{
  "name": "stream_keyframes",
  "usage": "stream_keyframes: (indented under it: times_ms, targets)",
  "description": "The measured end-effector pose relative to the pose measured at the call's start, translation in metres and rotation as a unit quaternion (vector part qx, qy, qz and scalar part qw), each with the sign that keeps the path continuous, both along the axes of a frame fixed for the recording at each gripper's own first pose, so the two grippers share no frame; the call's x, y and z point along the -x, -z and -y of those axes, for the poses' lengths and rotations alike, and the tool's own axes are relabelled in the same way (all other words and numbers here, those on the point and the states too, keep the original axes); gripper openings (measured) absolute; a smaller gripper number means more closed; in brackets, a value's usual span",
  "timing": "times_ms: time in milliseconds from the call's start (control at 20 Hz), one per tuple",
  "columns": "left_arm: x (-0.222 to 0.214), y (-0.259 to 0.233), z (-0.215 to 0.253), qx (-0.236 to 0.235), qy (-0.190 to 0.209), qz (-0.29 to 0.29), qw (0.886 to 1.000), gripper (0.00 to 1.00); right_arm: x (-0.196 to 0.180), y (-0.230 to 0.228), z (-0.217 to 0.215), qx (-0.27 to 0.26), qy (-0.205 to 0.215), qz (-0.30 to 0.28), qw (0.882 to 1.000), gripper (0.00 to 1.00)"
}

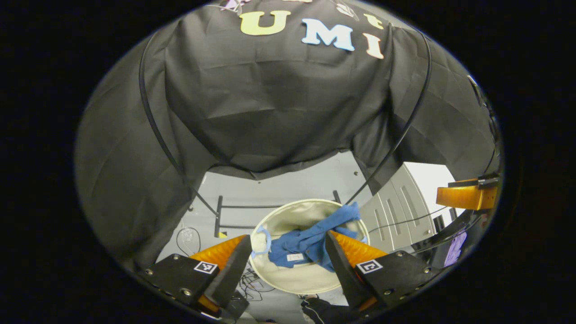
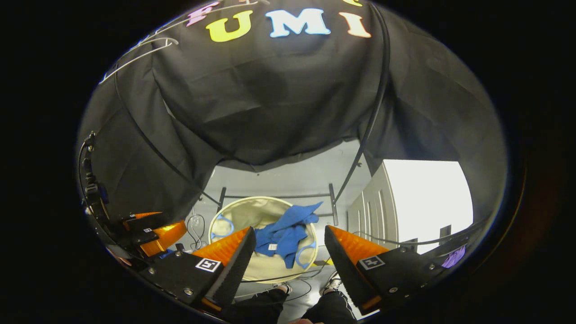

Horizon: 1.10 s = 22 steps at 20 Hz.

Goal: Grasp the clothes on the hanger with both hands and then place them into the laundry hamper below.

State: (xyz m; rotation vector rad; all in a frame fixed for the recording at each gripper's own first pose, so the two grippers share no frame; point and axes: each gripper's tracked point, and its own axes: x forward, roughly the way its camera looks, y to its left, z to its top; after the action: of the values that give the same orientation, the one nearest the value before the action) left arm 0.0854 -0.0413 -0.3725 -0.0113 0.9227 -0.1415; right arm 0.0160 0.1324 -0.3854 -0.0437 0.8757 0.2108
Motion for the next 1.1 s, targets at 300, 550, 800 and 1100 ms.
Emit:
stream_keyframes:
  times_ms: [300,550,800,1100]
  targets:
    - [-0.022,-0.121,0.061,-0.022,-0.049,0.076,0.996,0.95,-0.038,-0.074,0.049,-0.015,-0.031,0.095,0.995,0.95]
    - [-0.032,-0.214,0.12,-0.035,-0.076,0.144,0.986,0.96,-0.059,-0.121,0.081,-0.047,-0.056,0.152,0.986,0.95]
    - [-0.052,-0.29,0.161,-0.045,-0.106,0.209,0.971,0.95,-0.069,-0.148,0.113,-0.042,-0.087,0.198,0.975,0.95]
    - [-0.054,-0.403,0.188,-0.059,-0.101,0.3,0.947,0.94,-0.079,-0.223,0.145,-0.064,-0.045,0.294,0.953,0.92]
